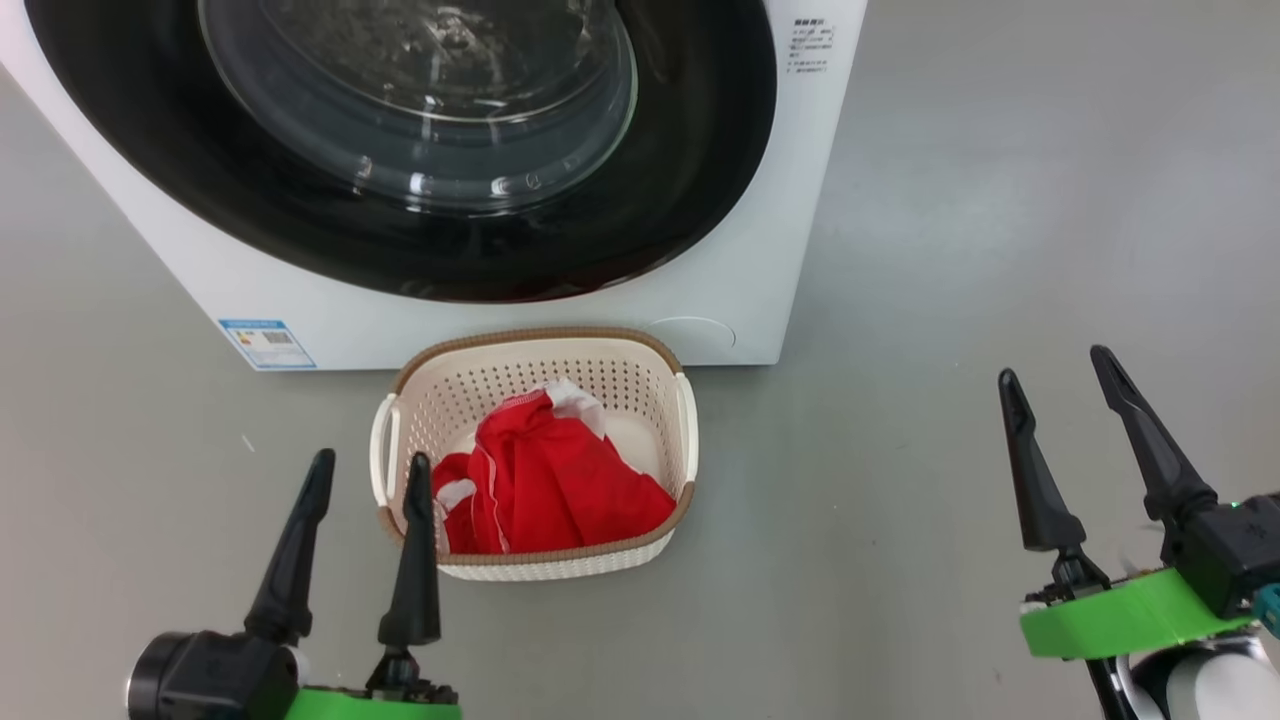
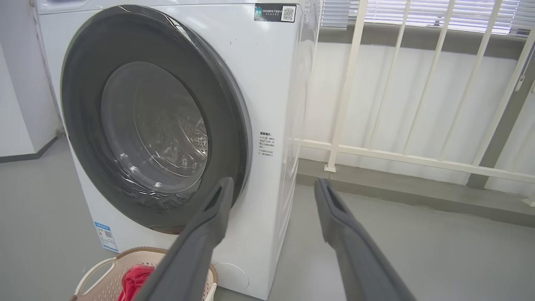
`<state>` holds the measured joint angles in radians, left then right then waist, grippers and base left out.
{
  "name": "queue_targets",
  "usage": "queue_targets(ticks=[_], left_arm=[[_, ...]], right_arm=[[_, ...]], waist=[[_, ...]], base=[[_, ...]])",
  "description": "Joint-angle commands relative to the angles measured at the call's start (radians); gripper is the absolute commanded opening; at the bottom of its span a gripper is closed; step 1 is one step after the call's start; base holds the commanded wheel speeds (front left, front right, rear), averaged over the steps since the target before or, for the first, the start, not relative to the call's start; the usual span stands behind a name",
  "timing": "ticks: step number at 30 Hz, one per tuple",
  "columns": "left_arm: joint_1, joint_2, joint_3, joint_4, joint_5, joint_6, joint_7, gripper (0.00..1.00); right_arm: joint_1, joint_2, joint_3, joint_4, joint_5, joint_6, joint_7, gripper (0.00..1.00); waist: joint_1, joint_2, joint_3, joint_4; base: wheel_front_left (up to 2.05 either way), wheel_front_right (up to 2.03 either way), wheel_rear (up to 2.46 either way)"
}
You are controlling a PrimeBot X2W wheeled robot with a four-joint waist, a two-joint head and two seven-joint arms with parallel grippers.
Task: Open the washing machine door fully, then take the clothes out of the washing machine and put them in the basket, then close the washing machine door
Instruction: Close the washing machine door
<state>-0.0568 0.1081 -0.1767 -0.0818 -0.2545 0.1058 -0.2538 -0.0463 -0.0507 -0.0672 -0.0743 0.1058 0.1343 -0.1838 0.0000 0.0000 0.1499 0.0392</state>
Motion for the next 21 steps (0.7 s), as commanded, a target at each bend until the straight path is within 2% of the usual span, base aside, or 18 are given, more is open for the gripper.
queue_targets(ticks=[1, 21], left_arm=[[0.007, 0.014, 0.037, -0.016, 0.014, 0.009, -0.004, 1.0], [0.092, 0.023, 0.044, -0.003, -0.002, 0.042, 0.013, 1.0]], right_arm=[[0.012, 0.0, 0.013, -0.041, 0.014, -0.004, 0.004, 1.0], [0.195, 0.0, -0.032, -0.126, 0.065, -0.004, 0.012, 1.0]], waist=[[0.0, 0.0, -0.017, -0.003], [0.0, 0.0, -0.125, 0.016]], base=[[0.0, 0.0, 0.0], [0.0, 0.0, 0.0]])
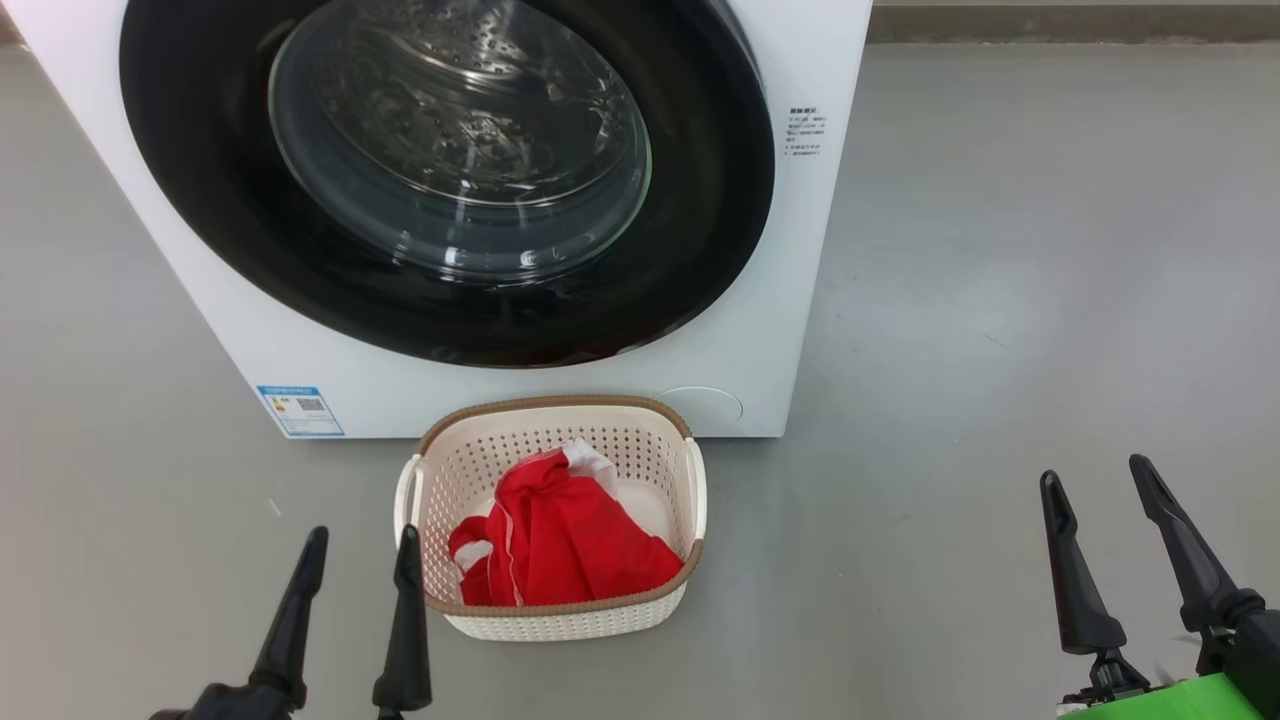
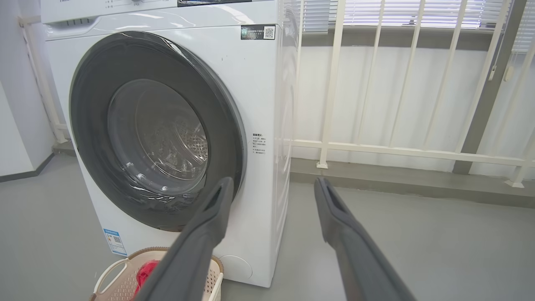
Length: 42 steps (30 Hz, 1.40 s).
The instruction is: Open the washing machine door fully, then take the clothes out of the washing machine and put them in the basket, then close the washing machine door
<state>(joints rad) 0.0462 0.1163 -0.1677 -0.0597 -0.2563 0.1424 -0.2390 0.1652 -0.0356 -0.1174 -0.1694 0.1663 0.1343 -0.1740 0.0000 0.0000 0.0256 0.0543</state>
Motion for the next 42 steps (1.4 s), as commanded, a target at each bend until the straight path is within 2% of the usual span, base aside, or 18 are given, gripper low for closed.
queue_targets(ticks=[1, 29, 30, 35, 42], left_arm=[[-0.009, 0.015, 0.036, -0.026, -0.001, 0.008, -0.002, 1.0], [0.016, 0.028, 0.032, -0.039, -0.004, 0.03, -0.007, 1.0], [0.037, 0.019, 0.001, -0.008, -0.008, 0.021, 0.0, 0.0], [0.041, 0.006, -0.006, 0.054, -0.011, 0.022, 0.001, 0.0], [0.037, 0.004, 0.002, 0.06, -0.076, 0.013, 0.013, 0.0]], right_arm=[[-0.012, -0.015, 0.017, -0.033, 0.003, -0.004, 0.003, 1.0], [0.039, -0.015, 0.01, -0.042, 0.009, -0.004, 0.014, 1.0], [0.042, 0.002, -0.004, -0.014, 0.002, 0.0, 0.016, 0.0], [0.042, 0.016, 0.004, 0.054, 0.003, 0.0, 0.017, 0.0], [0.031, 0.01, 0.011, 0.069, 0.074, 0.0, 0.024, 0.0]], waist=[[0.0, 0.0, -0.002, 0.001], [0.0, 0.0, -0.017, 0.013], [0.0, 0.0, -0.017, 0.013], [0.0, 0.0, -0.016, 0.013], [0.0015, 0.0, -0.018, 0.01]], base=[[0.0, 0.0, 0.0], [0.0, 0.0, 0.0], [0.0, 0.0, 0.0], [0.0, 0.0, 0.0], [0.0, 0.0, 0.0]])
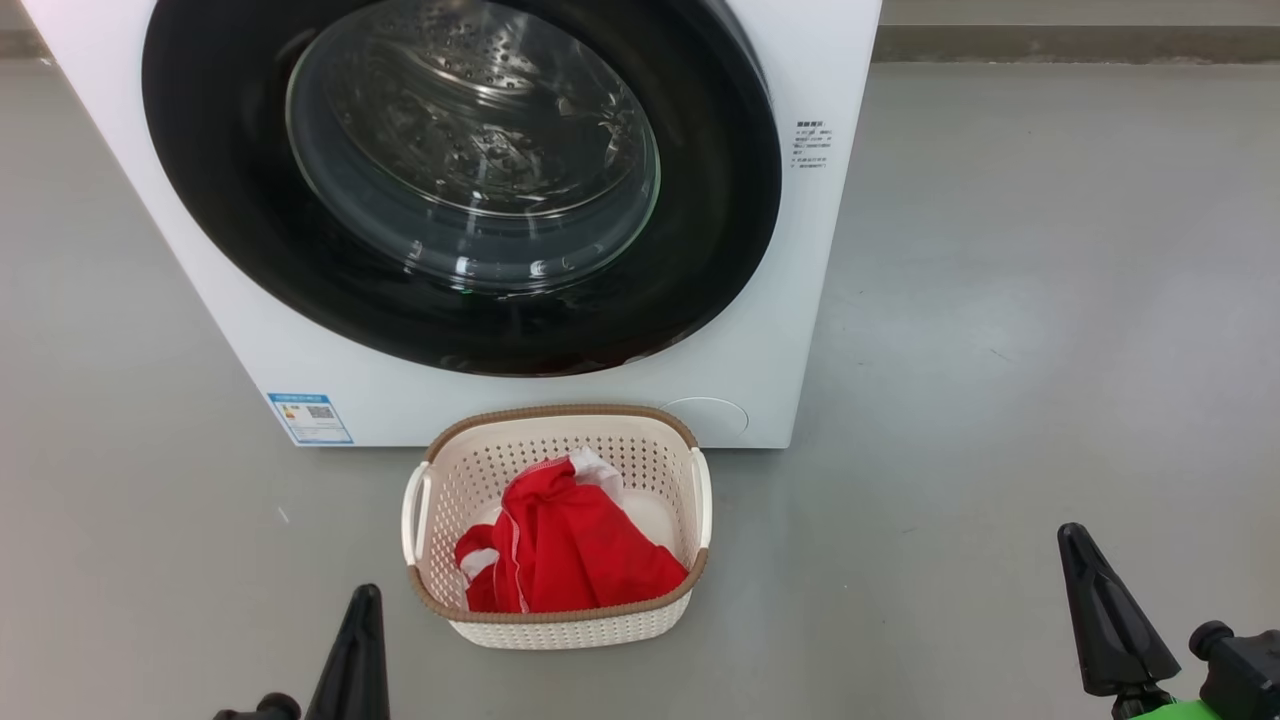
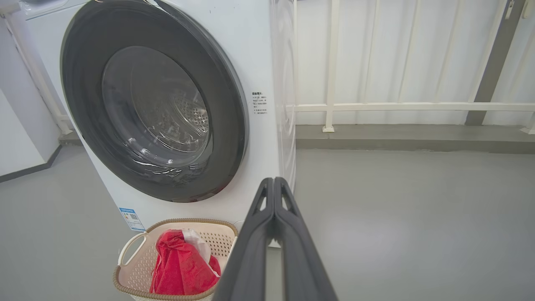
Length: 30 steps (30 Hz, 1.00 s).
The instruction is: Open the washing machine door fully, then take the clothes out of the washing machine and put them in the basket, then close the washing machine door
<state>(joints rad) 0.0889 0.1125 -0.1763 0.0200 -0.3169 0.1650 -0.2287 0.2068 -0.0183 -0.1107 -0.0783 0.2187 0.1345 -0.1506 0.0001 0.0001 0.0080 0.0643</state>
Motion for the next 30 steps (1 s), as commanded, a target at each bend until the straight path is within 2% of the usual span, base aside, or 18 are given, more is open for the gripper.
queue_targets(ticks=[1, 5, 30], left_arm=[[-0.007, 0.008, 0.012, -0.018, -0.027, -0.012, 0.005, 0.0], [-0.014, 0.009, 0.018, -0.01, -0.072, -0.02, 0.013, 0.0], [-0.058, 0.008, 0.059, 0.046, -0.368, -0.083, 0.072, 0.0]], right_arm=[[-0.013, -0.009, 0.005, -0.019, 0.034, 0.0, 0.002, 0.0], [-0.025, -0.013, 0.01, -0.005, 0.084, 0.0, 0.007, 0.0], [-0.093, -0.041, 0.039, 0.07, 0.409, -0.001, 0.04, 0.0]], waist=[[0.0013, -0.0001, -0.001, -0.001], [0.0, -0.0001, 0.0, -0.003], [-0.0001, -0.0001, -0.002, -0.017]], base=[[0.0, 0.0, 0.0], [0.0, 0.0, 0.0], [0.0, 0.0, 0.0]])
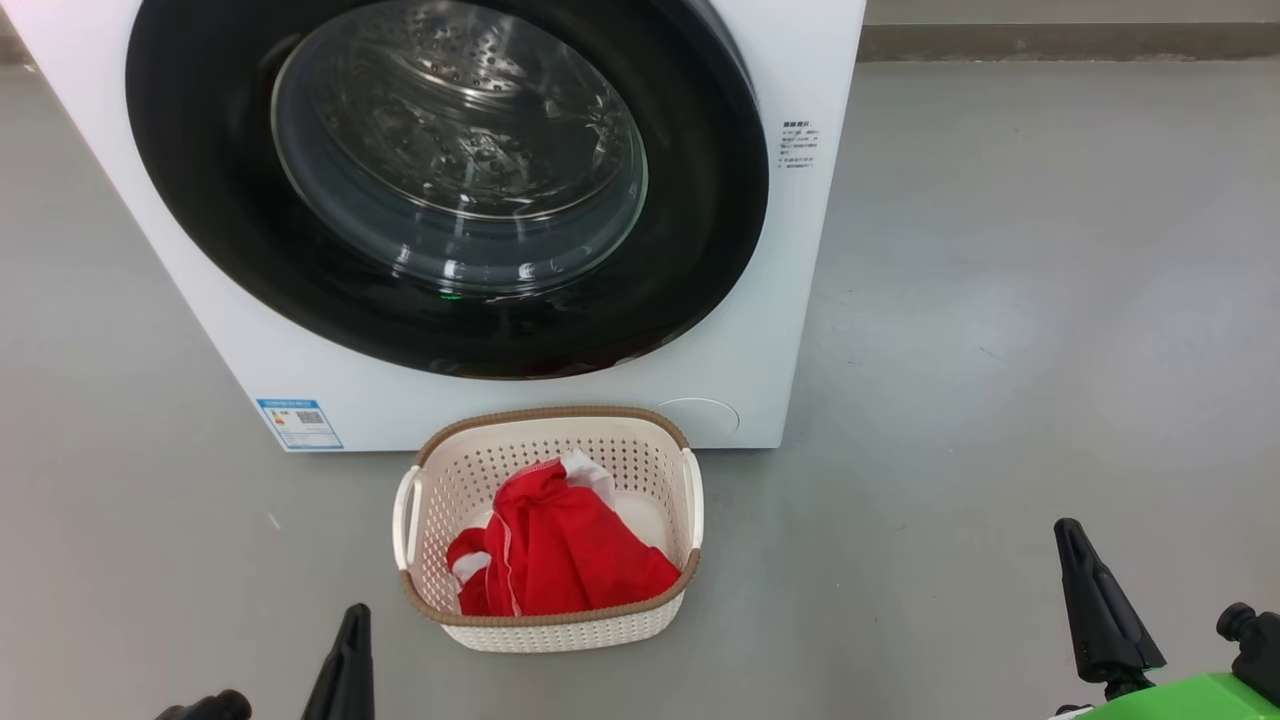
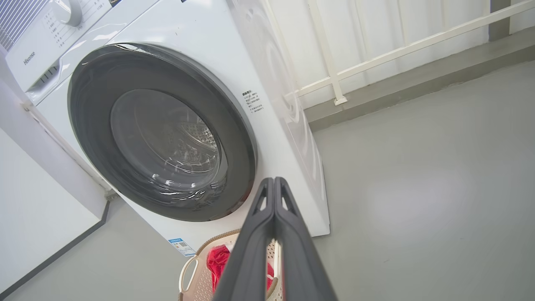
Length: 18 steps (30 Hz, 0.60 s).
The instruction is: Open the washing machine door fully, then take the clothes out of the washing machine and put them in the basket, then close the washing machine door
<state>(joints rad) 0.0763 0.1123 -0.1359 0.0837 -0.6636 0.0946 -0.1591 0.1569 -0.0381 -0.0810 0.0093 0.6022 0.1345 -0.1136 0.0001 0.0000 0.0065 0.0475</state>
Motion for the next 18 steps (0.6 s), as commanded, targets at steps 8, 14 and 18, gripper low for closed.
queue_targets(ticks=[8, 14, 18], left_arm=[[-0.058, 0.007, 0.032, -0.001, -0.111, -0.032, 0.021, 0.0], [-0.066, 0.007, 0.041, 0.009, -0.167, -0.044, 0.032, 0.0], [-0.073, 0.006, 0.048, 0.017, -0.212, -0.053, 0.041, 0.0]], right_arm=[[-0.063, -0.029, 0.017, 0.005, 0.124, -0.001, 0.014, 0.0], [-0.076, -0.034, 0.022, 0.019, 0.186, -0.002, 0.021, 0.0], [-0.086, -0.038, 0.025, 0.03, 0.235, -0.002, 0.027, 0.0]], waist=[[-0.0001, 0.0, -0.001, -0.005], [-0.0001, 0.0, -0.001, -0.007], [-0.0001, 0.0, -0.001, -0.009]], base=[[0.0, 0.0, 0.0], [0.0, 0.0, 0.0], [0.0, 0.0, 0.0]])
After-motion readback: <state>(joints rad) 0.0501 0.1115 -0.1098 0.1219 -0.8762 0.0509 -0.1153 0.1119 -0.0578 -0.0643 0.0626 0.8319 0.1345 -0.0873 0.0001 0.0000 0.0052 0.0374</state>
